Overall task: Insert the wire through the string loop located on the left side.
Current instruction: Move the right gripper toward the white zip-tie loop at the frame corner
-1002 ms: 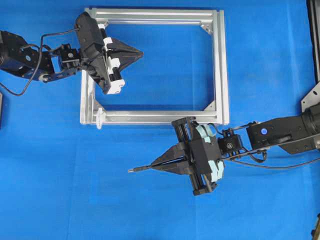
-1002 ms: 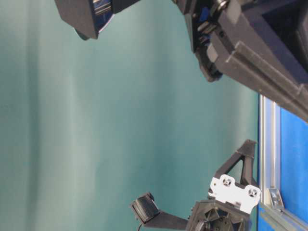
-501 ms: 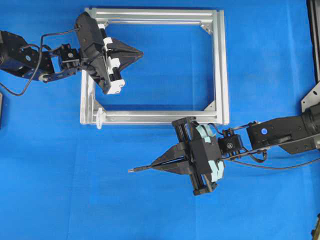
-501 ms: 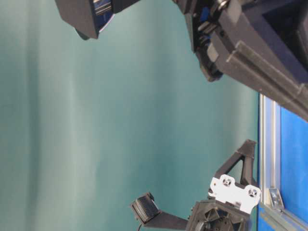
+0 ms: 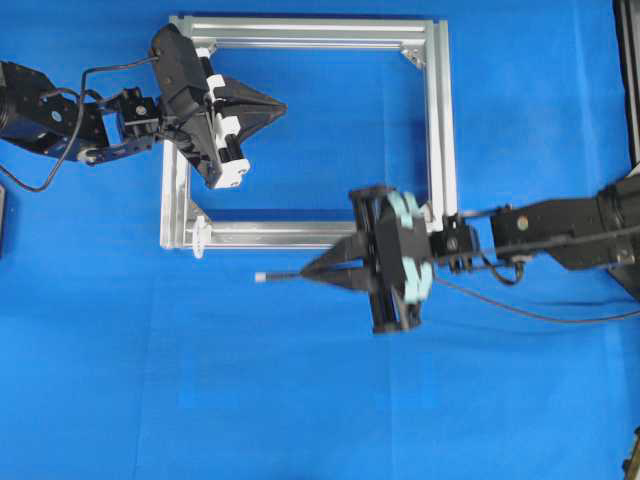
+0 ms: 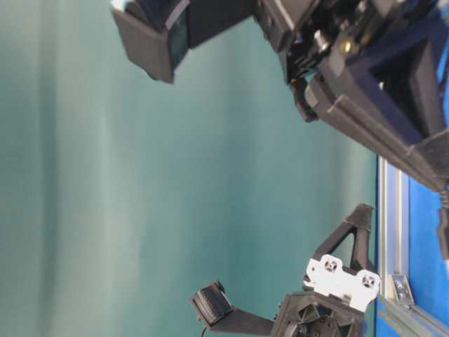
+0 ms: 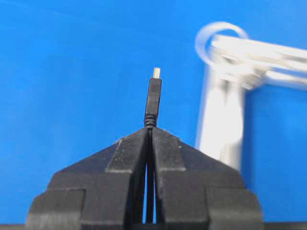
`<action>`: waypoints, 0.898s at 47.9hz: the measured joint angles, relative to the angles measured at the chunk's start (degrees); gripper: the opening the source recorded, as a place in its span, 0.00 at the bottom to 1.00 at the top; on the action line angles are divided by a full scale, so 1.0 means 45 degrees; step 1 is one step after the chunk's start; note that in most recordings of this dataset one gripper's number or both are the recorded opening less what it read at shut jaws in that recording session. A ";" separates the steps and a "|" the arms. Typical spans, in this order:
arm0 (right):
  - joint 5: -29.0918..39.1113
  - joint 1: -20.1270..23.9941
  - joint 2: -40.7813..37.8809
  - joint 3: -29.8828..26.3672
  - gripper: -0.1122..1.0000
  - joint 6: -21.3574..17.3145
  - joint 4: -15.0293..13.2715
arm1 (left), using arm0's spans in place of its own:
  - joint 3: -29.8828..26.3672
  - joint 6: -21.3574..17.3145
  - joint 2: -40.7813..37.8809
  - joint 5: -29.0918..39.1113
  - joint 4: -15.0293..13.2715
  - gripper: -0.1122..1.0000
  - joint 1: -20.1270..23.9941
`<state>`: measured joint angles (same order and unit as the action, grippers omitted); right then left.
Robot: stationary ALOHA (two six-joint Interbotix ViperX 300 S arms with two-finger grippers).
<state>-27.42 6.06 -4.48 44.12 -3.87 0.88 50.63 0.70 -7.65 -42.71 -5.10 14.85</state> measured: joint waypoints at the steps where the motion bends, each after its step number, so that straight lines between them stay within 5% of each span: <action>1: -0.0020 -0.0098 0.0000 0.0020 0.10 0.0000 0.0000 | 0.0000 0.0000 0.0020 0.0000 0.0000 0.10 0.0000; 16: 0.0000 -0.1074 0.0000 0.0234 0.10 0.0039 0.0000 | 0.0000 0.0000 0.0020 0.0000 0.0000 0.10 0.0020; 43: -0.0020 -0.0977 -0.0840 -0.0508 0.10 0.0039 0.0000 | 0.0000 0.0000 0.0020 0.0000 0.0020 0.10 0.0000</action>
<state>-27.51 1.67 -8.26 41.84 -3.69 0.88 50.63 0.70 -7.56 -42.71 -5.01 14.85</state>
